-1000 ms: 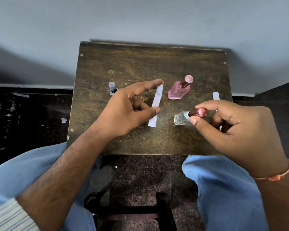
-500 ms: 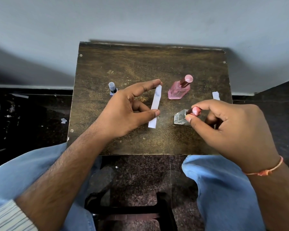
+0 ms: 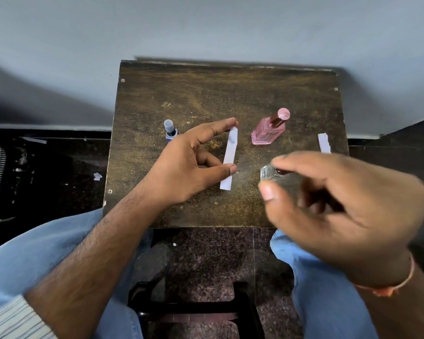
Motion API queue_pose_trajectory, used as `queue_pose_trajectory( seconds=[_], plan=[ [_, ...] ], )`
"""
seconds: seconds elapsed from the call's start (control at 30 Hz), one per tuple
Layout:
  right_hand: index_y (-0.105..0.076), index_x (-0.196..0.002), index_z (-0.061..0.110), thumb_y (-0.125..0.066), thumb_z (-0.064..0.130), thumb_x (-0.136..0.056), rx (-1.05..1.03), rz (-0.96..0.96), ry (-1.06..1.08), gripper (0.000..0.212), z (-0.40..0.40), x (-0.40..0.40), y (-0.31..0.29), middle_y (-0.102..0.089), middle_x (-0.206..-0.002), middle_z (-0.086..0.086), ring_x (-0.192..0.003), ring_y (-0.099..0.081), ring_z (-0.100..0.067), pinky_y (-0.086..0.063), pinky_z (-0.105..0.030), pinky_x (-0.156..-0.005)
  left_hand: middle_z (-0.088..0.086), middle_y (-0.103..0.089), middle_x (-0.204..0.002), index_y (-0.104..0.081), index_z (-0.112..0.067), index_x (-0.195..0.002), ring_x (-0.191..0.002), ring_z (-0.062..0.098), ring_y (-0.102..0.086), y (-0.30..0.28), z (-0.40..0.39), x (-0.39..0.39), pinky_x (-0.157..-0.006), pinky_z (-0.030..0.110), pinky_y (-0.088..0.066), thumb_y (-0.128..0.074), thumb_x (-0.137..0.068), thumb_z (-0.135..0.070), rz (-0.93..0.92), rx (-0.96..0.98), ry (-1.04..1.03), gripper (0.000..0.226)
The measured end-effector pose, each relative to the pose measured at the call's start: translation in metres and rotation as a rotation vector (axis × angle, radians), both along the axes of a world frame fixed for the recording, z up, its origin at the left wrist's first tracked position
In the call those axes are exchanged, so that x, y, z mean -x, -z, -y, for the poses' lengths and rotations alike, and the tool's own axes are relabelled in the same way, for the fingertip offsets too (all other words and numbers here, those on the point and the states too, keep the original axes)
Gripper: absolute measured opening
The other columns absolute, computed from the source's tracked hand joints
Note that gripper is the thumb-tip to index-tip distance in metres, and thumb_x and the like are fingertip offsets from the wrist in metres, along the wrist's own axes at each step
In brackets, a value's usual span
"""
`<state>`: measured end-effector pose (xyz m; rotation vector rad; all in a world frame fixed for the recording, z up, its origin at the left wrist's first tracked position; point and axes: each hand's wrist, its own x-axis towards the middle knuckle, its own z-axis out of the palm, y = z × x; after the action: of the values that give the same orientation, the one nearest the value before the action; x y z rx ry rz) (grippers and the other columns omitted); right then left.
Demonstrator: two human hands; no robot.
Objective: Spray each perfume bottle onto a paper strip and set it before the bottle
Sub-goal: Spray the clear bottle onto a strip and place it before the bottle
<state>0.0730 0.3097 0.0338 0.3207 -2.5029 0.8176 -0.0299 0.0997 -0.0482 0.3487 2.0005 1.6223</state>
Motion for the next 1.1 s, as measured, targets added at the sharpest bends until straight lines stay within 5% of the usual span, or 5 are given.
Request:
queue_pose_trajectory(
  seconds=[0.17, 0.33, 0.67, 0.87, 1.1],
  plan=[
    [-0.084, -0.101, 0.02, -0.077, 0.039, -0.1, -0.027, 0.219, 0.0, 0.02, 0.038, -0.005, 0.023, -0.062, -0.06, 0.009, -0.048, -0.057, -0.016, -0.046, -0.035, -0.044, -0.022, -0.066, -0.149, -0.057, -0.034, -0.152, -0.084, 0.028, -0.083, 0.006, 0.004, 0.001, -0.082, 0.056, -0.066, -0.085, -0.09, -0.002, -0.001, 0.05, -0.035, 0.075],
    [-0.076, -0.113, 0.032, -0.069, 0.055, -0.094, -0.194, 0.452, 0.008, 0.03, 0.047, -0.002, 0.044, -0.072, -0.07, 0.009, -0.057, -0.071, -0.023, -0.054, -0.035, -0.048, -0.017, -0.058, -0.155, -0.056, -0.028, -0.156, -0.076, 0.011, -0.082, 0.013, 0.001, -0.001, -0.072, 0.022, -0.063, -0.087, -0.089, -0.003, -0.124, 0.165, -0.011, 0.078],
    [-0.071, -0.114, 0.039, -0.066, 0.06, -0.091, -0.246, 0.493, 0.026, 0.032, 0.041, 0.0, 0.053, -0.074, -0.072, 0.009, -0.062, -0.073, -0.026, -0.055, -0.039, -0.048, -0.022, -0.058, -0.153, -0.058, -0.034, -0.154, -0.068, 0.003, -0.075, 0.011, -0.004, -0.006, -0.084, 0.017, -0.06, -0.09, -0.084, -0.018, -0.299, 0.407, -0.007, 0.079],
    [-0.071, -0.114, 0.04, -0.066, 0.06, -0.09, -0.239, 0.508, 0.035, 0.032, 0.038, 0.0, 0.051, -0.073, -0.071, 0.01, -0.061, -0.072, -0.025, -0.056, -0.038, -0.048, -0.014, -0.06, -0.156, -0.058, -0.027, -0.156, -0.112, 0.008, -0.067, 0.01, -0.008, -0.007, -0.098, 0.005, -0.039, -0.09, -0.084, -0.019, -0.347, 0.493, -0.003, 0.079],
    [-0.071, -0.118, 0.042, -0.064, 0.062, -0.092, -0.231, 0.531, 0.026, 0.034, 0.034, -0.001, 0.049, -0.075, -0.073, 0.009, -0.063, -0.074, -0.024, -0.058, -0.038, -0.052, -0.029, -0.037, -0.169, -0.043, -0.038, -0.164, -0.153, -0.01, -0.035, 0.011, -0.005, -0.004, -0.118, 0.01, -0.024, -0.088, -0.087, -0.033, -0.356, 0.591, 0.007, 0.089]
  ],
)
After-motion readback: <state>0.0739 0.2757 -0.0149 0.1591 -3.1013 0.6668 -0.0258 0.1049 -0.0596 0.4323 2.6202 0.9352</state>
